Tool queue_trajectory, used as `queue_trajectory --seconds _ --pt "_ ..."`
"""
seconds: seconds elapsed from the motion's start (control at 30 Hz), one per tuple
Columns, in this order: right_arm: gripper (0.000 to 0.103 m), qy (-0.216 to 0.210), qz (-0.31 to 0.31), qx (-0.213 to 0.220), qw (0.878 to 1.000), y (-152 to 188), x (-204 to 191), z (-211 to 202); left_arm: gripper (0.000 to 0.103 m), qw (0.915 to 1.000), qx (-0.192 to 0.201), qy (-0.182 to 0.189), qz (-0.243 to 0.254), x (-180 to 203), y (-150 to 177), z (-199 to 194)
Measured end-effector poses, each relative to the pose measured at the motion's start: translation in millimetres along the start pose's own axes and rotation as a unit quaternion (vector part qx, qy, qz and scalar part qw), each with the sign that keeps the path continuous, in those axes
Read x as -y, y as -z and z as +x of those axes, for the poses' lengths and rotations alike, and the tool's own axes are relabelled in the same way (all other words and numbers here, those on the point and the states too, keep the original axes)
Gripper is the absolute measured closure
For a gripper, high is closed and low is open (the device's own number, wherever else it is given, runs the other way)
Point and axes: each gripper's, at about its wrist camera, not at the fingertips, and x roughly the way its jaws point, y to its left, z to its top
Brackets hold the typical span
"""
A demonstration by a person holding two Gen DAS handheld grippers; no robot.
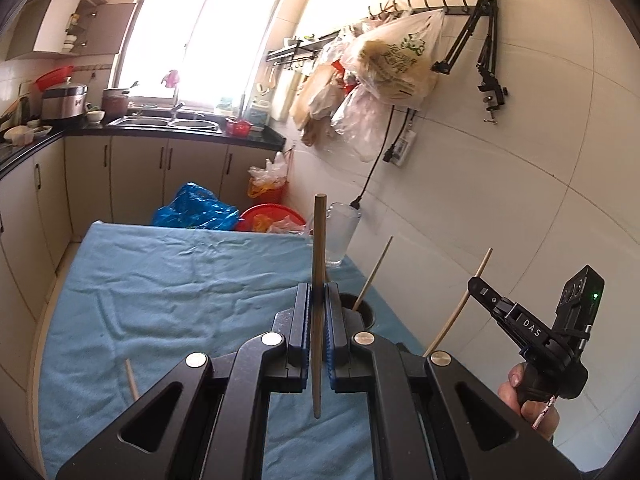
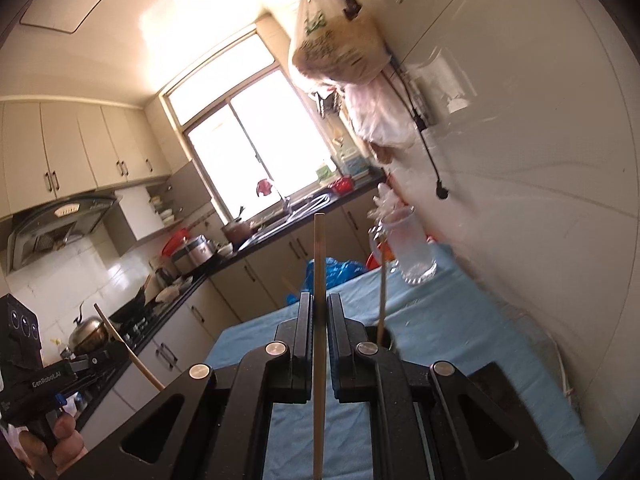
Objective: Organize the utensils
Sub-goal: 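Lift both chopsticks upright and carry them over the black cup, then drop the chopsticks into the black cup by opening both tools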
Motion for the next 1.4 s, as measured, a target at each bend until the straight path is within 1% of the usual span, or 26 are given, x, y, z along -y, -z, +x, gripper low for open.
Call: queue_trajectory --seconds 0.27,0.4,0.57,0.67,0.8,0.93,1.03,1.23,1.37,1.4 --pt "0.096 0.011 0.006 0.038 0.999 -40.8 10.7 4.3 0.097 0.9998 0.013 0.009 0.01 22.3 -34.0 29.3" --pt "0.096 0.016 0.007 0.054 0.998 -56.7 14.8 12.0 0.097 0.9996 0.022 0.019 0.003 27.4 -54.1 50.0" --pt "0.096 0.024 0.02 0.061 0.998 -72.4 24.9 36.5 0.097 0.9994 0.028 0.017 -0.01 27.9 -69.6 83.5" --pt "0.096 0.04 0.015 0.064 0.997 -78.6 29.1 53.2 0.097 0.9994 0.015 0.02 -0.025 24.5 -74.3 109.3" --pt "0.096 0.053 0.017 0.057 0.997 -79.2 37.8 76.1 0.097 0.9992 -0.005 0.016 -0.036 18.7 -68.3 139.3" --pt "0.096 0.063 0.025 0.04 0.997 -72.0 50.8 97.0 0.097 0.9988 -0.028 0.014 -0.039 15.7 -59.0 162.2" --pt "0.096 0.071 0.029 0.021 0.997 -63.6 60.3 113.7 0.097 0.9982 -0.049 0.01 -0.032 13.5 -48.9 177.5" --pt "0.096 0.079 0.034 -0.033 0.996 -38.6 71.2 141.0 0.097 0.9957 -0.085 0.002 -0.038 4.5 -30.4 204.3" --pt "0.095 0.075 0.041 -0.059 0.995 -28.7 76.0 150.4 0.097 0.9945 -0.096 0.002 -0.042 1.3 -24.4 211.4" --pt "0.095 0.073 0.042 -0.065 0.994 -28.1 76.4 151.7 0.094 0.9948 -0.093 0.002 -0.042 1.1 -24.5 210.8"
